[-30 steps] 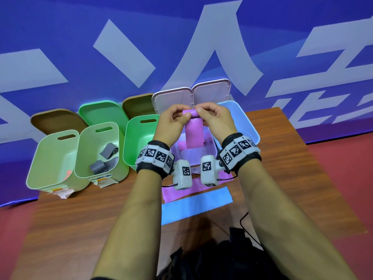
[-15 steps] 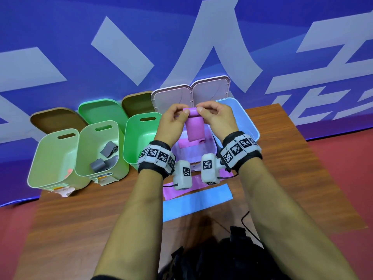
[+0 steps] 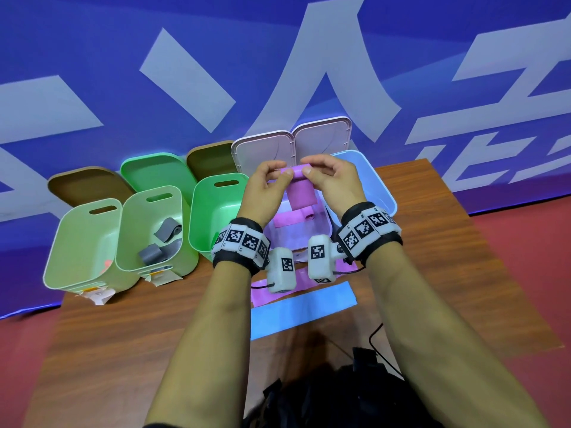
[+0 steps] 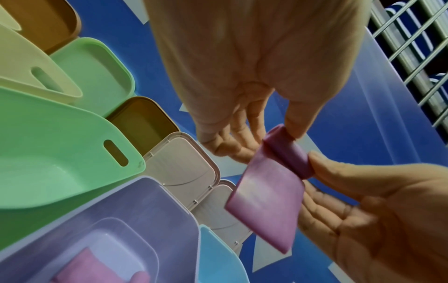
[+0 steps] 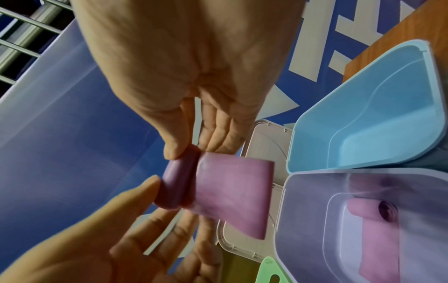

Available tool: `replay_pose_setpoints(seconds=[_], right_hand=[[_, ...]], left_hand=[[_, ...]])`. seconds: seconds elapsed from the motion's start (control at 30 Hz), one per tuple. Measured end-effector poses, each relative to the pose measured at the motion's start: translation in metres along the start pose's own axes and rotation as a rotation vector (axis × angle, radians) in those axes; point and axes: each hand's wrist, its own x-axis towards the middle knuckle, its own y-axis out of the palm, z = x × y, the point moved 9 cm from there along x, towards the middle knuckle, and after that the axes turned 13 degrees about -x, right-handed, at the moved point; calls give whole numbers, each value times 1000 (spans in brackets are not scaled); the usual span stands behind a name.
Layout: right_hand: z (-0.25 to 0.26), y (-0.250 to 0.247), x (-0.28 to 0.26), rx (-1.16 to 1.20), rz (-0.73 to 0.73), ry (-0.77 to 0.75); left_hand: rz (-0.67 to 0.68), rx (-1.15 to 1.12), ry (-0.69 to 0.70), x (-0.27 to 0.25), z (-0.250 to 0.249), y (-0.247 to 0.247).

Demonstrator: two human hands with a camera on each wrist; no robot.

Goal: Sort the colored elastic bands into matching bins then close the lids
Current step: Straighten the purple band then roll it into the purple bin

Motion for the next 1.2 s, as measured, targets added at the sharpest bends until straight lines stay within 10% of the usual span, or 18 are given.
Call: replay_pose_setpoints(seconds=[1.2], right_hand=[[-6, -4, 2, -70, 17, 24]], left_hand=[[37, -56, -65, -4, 7, 12]])
